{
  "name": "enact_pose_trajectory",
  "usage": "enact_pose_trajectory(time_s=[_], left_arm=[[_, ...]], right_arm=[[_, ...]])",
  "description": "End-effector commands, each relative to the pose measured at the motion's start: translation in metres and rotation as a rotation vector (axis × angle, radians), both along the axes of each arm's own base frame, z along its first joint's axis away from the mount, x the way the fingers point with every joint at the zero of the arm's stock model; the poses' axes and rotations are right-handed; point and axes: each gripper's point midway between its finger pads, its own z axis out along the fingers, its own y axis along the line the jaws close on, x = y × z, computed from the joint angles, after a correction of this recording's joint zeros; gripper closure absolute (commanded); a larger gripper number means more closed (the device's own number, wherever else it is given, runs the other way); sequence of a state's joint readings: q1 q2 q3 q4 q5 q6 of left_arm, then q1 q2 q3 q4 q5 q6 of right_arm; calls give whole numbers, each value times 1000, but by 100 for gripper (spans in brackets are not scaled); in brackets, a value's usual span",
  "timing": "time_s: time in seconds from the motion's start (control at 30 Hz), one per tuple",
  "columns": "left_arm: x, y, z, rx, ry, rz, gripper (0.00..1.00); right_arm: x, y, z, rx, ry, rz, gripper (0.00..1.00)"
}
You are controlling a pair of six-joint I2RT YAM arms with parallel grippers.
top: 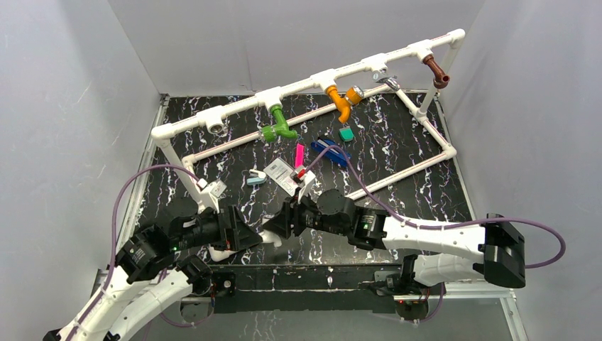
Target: Install the water faucets
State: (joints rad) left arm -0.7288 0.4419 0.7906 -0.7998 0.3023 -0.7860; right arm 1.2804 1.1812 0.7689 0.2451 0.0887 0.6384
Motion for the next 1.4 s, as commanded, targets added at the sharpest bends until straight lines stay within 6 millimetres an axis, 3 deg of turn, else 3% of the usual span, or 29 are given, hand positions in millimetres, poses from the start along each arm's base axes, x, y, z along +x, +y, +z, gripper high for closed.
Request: enact_pose_trajectory(time_s=[0.0,0.3,0.73,0.8,0.9,1.07,1.23,1.37], left_arm=[[-10,-5,3,-44,22,-41,21],[-17,-5,1,-52,36,-71,29],[-22,-9,3,-75,50,-107,59],[-22,-10,3,-77,52,-110,69],[-22,-11,4,-78,53,-113,100],[-20,-12,8,-87,40,-112,100],[-17,-14,16,-104,19,-109,100],[-16,-14,21,-118,-2,-105,100]], right_arm=[[-2,17,56,146,-76,12,99],[-7,21,55,138,-78,16,99],[-4,17,48,108,-76,-12,99],[-3,17,48,106,-77,-15,99],[-3,17,47,104,-76,-15,99],[-6,17,47,104,-73,-6,97],[-10,14,52,125,-67,8,56],[-15,8,61,157,-77,31,35]])
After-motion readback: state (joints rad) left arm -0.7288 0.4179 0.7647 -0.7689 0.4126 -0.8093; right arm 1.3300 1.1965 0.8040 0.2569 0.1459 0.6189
